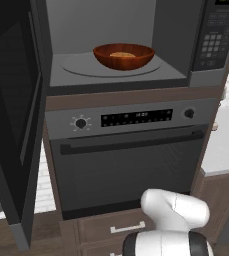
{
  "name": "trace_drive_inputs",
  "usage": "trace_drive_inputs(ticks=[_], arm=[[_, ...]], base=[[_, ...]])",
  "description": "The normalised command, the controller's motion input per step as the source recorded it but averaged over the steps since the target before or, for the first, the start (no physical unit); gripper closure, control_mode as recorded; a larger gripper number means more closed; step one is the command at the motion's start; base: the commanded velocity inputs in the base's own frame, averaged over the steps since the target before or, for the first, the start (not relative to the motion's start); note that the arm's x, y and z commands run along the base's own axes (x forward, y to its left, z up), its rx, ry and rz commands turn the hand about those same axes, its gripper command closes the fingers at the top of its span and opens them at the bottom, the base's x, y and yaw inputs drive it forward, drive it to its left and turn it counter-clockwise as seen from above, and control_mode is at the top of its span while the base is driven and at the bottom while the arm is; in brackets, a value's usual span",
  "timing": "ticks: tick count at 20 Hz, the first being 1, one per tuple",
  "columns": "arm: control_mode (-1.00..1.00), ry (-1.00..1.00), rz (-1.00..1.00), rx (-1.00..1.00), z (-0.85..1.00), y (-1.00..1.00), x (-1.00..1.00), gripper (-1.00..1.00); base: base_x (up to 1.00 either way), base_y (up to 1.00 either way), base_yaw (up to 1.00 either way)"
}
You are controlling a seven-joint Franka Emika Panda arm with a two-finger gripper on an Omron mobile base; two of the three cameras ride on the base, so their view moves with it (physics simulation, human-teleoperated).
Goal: Open the microwave, place the bowl with waffle inside the microwave, then close the microwave door and turn it on.
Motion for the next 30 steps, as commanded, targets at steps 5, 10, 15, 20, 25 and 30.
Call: trace_drive_inputs(ticks=[5,10,15,20,25,30], arm=[[-1.00,0.14,-0.15,0.00,0.00,0.56,0.00,-1.00],[-1.00,0.15,-0.18,0.00,0.00,0.63,0.14,-1.00],[-1.00,0.02,-0.18,0.00,-0.18,0.38,0.60,-1.00],[-1.00,0.02,-0.26,0.04,-0.24,0.15,0.35,-1.00],[-1.00,-0.07,-0.39,0.19,-0.04,-0.11,0.00,-1.00],[-1.00,-0.13,-0.42,0.20,0.05,-0.25,0.09,-1.00]], base=[[0.00,0.00,0.00],[0.00,0.00,0.00],[0.00,0.00,0.00],[0.00,0.00,0.00],[0.00,0.00,0.00],[0.00,0.00,0.00]])
